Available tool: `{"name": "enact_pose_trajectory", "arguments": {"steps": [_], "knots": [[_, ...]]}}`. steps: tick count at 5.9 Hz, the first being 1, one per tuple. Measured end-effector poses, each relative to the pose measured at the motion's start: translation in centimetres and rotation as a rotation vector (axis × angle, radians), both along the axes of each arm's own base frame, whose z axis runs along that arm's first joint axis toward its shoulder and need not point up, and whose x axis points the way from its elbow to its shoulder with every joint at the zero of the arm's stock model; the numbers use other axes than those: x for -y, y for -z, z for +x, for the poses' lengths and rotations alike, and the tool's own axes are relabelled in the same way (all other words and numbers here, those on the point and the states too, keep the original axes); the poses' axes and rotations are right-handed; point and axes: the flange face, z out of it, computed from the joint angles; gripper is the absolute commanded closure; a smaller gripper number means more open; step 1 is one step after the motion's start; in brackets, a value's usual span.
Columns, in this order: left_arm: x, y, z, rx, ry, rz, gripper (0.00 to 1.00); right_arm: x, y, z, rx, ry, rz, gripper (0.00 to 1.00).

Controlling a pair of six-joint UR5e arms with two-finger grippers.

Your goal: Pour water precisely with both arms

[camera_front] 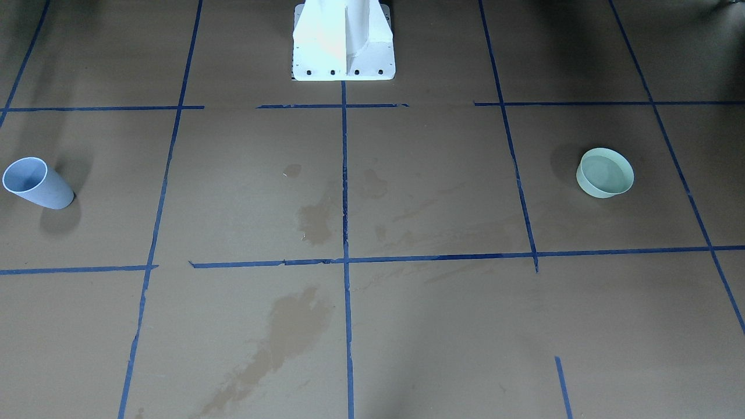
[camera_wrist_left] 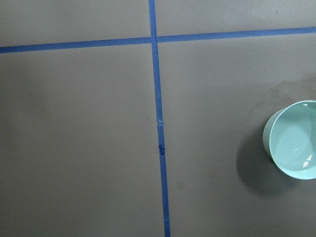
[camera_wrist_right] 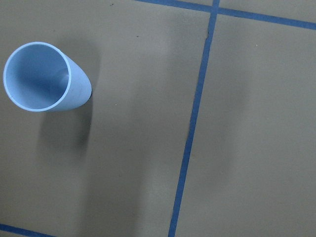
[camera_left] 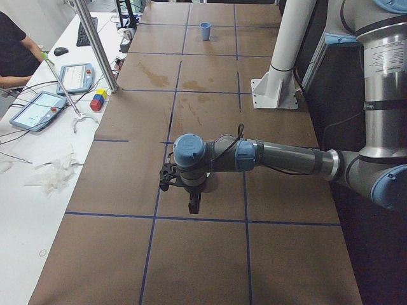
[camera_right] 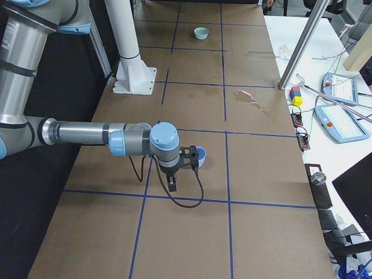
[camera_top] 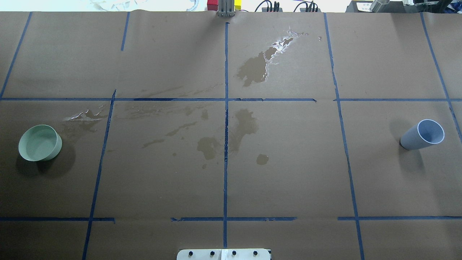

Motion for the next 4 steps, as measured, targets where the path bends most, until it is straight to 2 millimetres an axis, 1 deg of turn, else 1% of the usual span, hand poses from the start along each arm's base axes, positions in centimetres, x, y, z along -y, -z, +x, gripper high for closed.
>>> {"name": "enact_pose_trajectory", "arguments": {"steps": [1,2,3,4], "knots": [[0.7,0.5,2.4,-0.006,0.014,-0.011,0.0,0.0,0.1,0.0,0.003,-0.001,0.01,0.0],[1.4,0.8,5.9,-0.01,0.01,-0.021,0.0,0.0,0.1,0.0,0.005,0.0,0.014,0.0],[1.9,0.5,9.4,-0.015,0.013,-0.032,0.0,0.0,0.1,0.0,0.006,0.001,0.016,0.0],[2.2,-0.3,12.7,-0.03,0.035,-0.047,0.0,0.0,0.1,-0.1,0.006,0.003,0.019,0.0]]}}
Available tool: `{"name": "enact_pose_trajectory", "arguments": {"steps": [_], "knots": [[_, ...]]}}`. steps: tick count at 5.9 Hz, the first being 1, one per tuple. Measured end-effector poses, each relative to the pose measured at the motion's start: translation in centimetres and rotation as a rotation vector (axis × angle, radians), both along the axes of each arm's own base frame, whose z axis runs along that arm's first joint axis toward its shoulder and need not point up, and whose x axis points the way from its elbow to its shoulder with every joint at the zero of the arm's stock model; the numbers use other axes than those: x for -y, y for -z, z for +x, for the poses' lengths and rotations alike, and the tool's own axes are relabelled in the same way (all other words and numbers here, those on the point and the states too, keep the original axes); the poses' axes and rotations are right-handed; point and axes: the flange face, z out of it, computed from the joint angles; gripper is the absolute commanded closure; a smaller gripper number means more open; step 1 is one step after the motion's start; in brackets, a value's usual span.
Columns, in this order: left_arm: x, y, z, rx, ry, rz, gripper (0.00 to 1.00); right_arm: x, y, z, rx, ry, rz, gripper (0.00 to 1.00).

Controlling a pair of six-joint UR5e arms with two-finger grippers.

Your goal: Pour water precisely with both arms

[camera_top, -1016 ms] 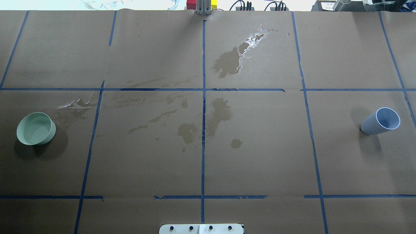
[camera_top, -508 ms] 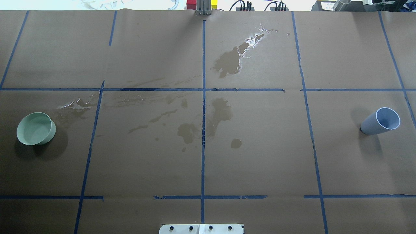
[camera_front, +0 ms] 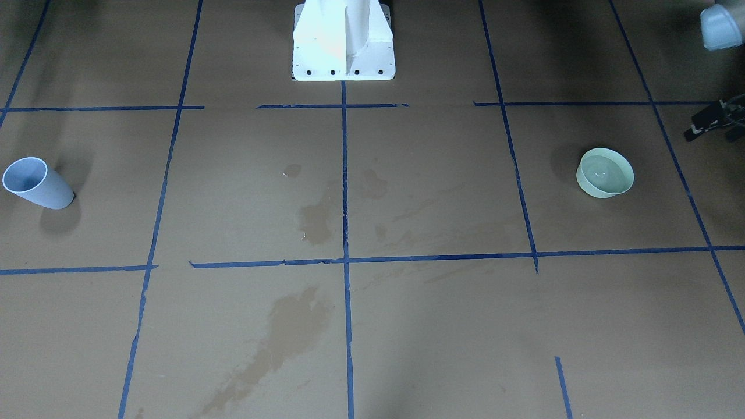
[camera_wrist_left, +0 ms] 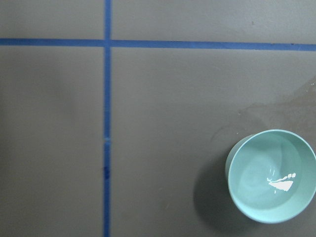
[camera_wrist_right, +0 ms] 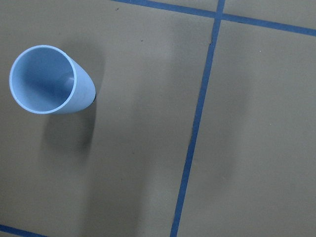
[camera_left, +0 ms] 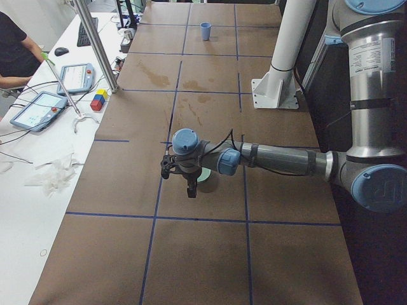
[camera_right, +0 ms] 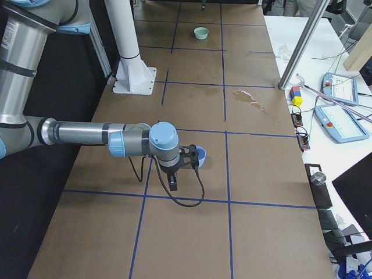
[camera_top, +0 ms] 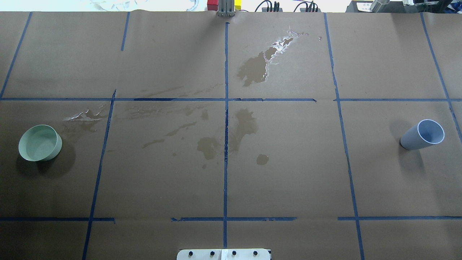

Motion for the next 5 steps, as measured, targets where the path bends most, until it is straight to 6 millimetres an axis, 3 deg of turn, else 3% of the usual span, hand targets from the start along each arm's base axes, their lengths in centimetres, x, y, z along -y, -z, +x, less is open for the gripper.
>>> {"name": "enact_pose_trajectory", "arguments": {"steps": [3,5], "knots": [[0.9,-1.3,7.4,-0.032,0.014,-0.072,0.0,0.1,0.1,0.0,0.0,-0.001,0.006,0.0],[0.7,-2.0,9.8,-0.02,-0.021,-0.085,0.04,0.1,0.1,-0.1,0.0,0.0,0.008,0.0]]}}
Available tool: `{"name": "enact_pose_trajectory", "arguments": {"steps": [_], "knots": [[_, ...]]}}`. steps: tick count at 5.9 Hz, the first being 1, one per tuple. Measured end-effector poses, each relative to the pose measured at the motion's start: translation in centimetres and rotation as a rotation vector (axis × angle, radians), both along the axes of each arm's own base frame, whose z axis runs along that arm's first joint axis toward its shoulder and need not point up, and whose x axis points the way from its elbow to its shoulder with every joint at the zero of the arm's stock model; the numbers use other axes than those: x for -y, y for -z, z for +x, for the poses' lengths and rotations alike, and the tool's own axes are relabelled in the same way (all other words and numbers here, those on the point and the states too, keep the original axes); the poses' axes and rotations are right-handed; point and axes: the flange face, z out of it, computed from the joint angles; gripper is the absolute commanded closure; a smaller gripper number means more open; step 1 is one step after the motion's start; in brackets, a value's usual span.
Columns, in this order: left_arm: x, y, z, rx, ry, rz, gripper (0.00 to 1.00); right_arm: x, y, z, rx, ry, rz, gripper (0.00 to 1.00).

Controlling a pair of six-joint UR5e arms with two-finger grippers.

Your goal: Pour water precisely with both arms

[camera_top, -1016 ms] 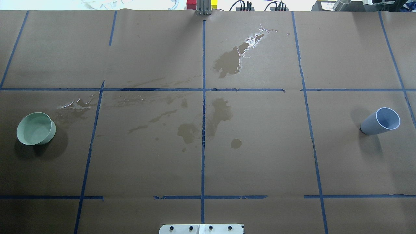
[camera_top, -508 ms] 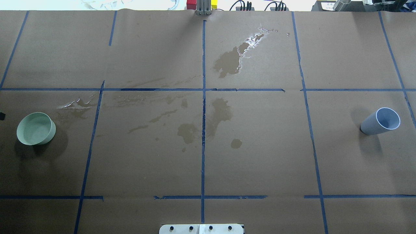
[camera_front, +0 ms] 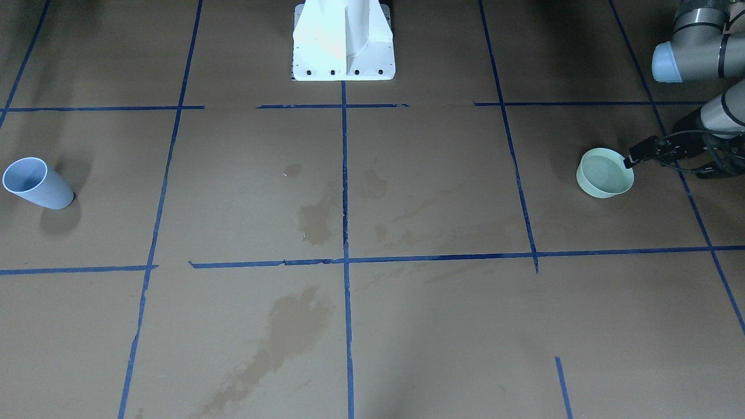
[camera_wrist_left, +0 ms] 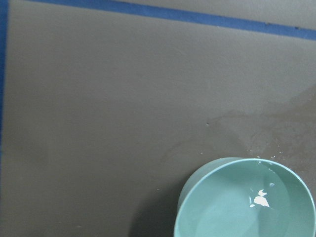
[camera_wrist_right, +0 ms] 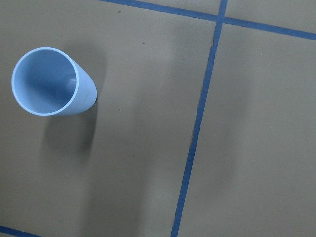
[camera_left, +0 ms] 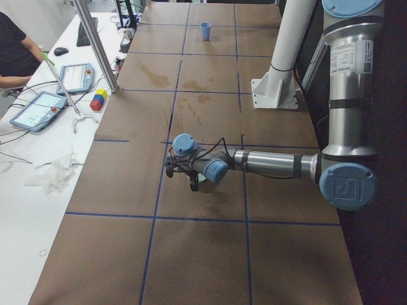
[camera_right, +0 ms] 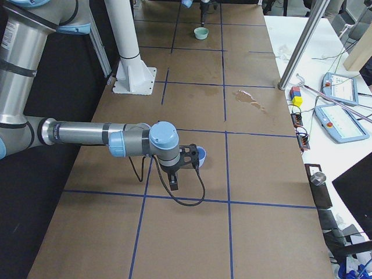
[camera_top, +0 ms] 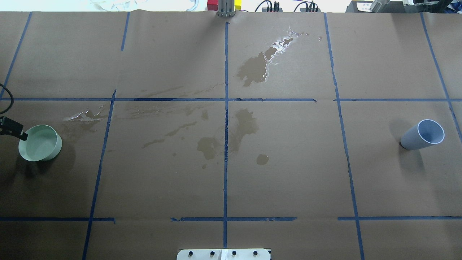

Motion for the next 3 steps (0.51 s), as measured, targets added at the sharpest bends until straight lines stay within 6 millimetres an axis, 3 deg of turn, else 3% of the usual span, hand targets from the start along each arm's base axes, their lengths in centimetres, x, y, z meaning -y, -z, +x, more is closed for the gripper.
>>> {"name": "enact_pose_trajectory", "arguments": {"steps": [1,2,3], "knots": [[-0.19,-0.67,0.76,0.016,-0.011,0.002,0.14,0.02,0.01,-0.01,0.0,0.0,0.0,0.0],[-0.34,-1.04,1.28,0.026,-0.019,0.007,0.38,0.04,-0.01,0.0,0.0,-0.001,-0.001,0.01],[-0.47,-1.35,1.59,0.031,-0.025,0.006,0.48,0.05,-0.02,0.01,0.0,-0.001,-0.002,0.01]]}}
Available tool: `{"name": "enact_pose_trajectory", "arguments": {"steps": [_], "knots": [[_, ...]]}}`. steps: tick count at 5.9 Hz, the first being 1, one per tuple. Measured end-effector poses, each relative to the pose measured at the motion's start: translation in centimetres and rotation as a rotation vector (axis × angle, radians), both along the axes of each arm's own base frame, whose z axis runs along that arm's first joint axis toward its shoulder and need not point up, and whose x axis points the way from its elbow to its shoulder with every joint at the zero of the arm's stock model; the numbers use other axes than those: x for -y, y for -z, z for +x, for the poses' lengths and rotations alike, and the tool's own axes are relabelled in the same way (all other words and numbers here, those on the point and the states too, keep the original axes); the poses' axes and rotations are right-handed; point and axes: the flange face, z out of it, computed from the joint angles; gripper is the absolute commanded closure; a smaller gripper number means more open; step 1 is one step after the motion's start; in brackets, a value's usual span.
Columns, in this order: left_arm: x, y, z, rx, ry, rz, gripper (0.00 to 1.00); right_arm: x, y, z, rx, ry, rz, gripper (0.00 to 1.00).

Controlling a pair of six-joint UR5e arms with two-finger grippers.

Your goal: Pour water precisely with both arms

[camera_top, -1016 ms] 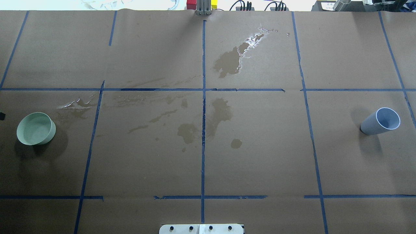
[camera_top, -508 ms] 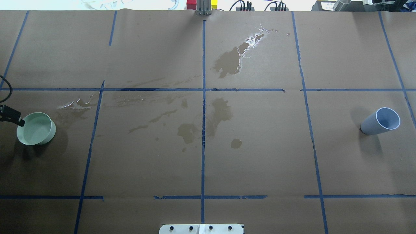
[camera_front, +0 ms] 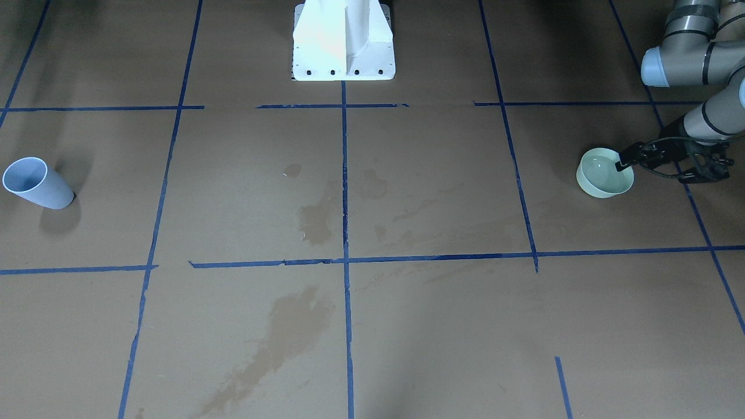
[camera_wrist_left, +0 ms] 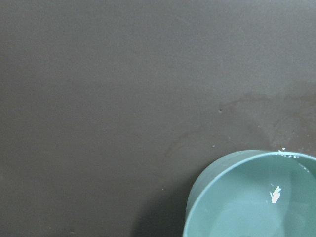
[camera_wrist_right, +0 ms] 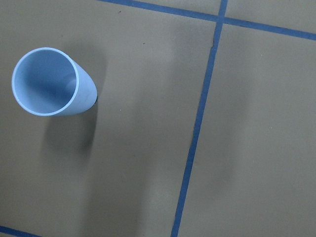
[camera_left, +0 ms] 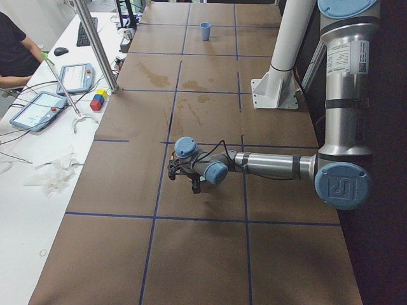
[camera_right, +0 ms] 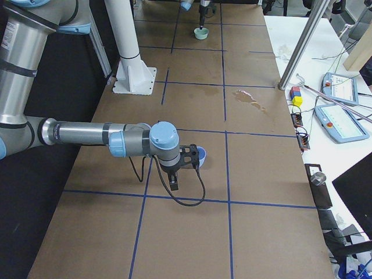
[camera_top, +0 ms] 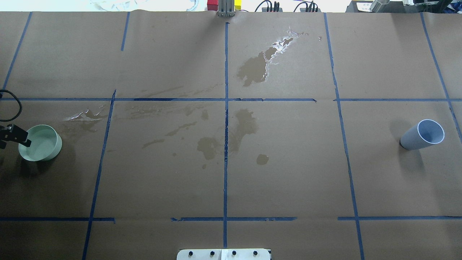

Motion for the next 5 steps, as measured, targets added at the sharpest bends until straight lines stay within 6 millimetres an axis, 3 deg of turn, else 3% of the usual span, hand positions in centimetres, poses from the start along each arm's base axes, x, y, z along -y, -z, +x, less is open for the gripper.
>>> {"name": "enact_pose_trajectory", "arguments": {"steps": [3,5], "knots": [[-0.3,0.0,0.9,0.0,-0.019,0.003,0.62,0.0,0.1,0.0,0.001,-0.001,0.002,0.01],[0.0,0.3,1.3,-0.003,-0.023,0.008,0.95,0.0,0.1,0.0,0.0,0.0,0.004,0.01]]}}
